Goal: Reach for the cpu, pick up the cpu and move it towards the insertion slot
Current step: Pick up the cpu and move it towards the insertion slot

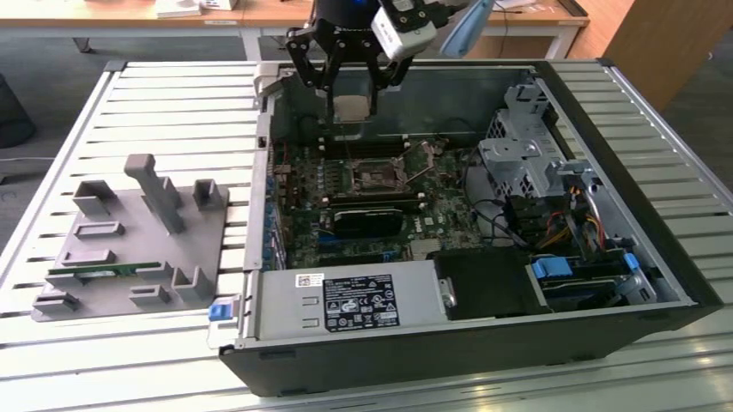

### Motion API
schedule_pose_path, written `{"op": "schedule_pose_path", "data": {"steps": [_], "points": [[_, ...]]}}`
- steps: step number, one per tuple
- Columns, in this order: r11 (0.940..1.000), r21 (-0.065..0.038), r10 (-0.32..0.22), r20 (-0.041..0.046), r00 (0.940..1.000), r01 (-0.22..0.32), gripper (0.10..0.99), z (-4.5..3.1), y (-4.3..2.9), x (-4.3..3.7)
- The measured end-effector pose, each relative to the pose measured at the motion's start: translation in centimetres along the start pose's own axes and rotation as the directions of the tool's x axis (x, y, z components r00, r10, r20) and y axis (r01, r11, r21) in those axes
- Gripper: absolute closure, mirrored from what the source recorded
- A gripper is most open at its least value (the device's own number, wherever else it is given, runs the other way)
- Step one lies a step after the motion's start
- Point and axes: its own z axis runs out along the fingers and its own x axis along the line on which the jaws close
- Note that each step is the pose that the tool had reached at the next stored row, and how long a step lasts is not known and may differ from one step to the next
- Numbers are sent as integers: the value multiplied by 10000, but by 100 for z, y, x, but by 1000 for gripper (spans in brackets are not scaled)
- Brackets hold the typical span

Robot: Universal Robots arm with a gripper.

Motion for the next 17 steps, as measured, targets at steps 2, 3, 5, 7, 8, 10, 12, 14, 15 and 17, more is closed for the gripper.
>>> {"op": "schedule_pose_path", "data": {"steps": [2, 3, 5, 7, 8, 10, 12, 14, 15, 17], "points": [[10000, 0, 12, 23, 10000, -12, 541, -6, 20, -3], [10000, -1, 16, 36, 10000, -16, 541, -10, 32, -4], [10000, -1, 32, 48, 10000, -32, 541, -26, 55, -8], [10000, 2, 49, 47, 10000, -49, 541, -58, 71, -12], [10000, 0, 61, 50, 10000, -61, 541, -77, 79, -15], [10000, 1, 87, 50, 9999, -87, 541, -106, 93, -21], [9999, -2, 117, 53, 9999, -117, 541, -110, 111, -36], [9999, -1, 130, 53, 9999, -130, 541, -110, 126, -68], [9999, -1, 131, 53, 9999, -131, 541, -109, 133, -92], [9999, 0, 134, 52, 9999, -134, 541, -110, 145, -149]]}}
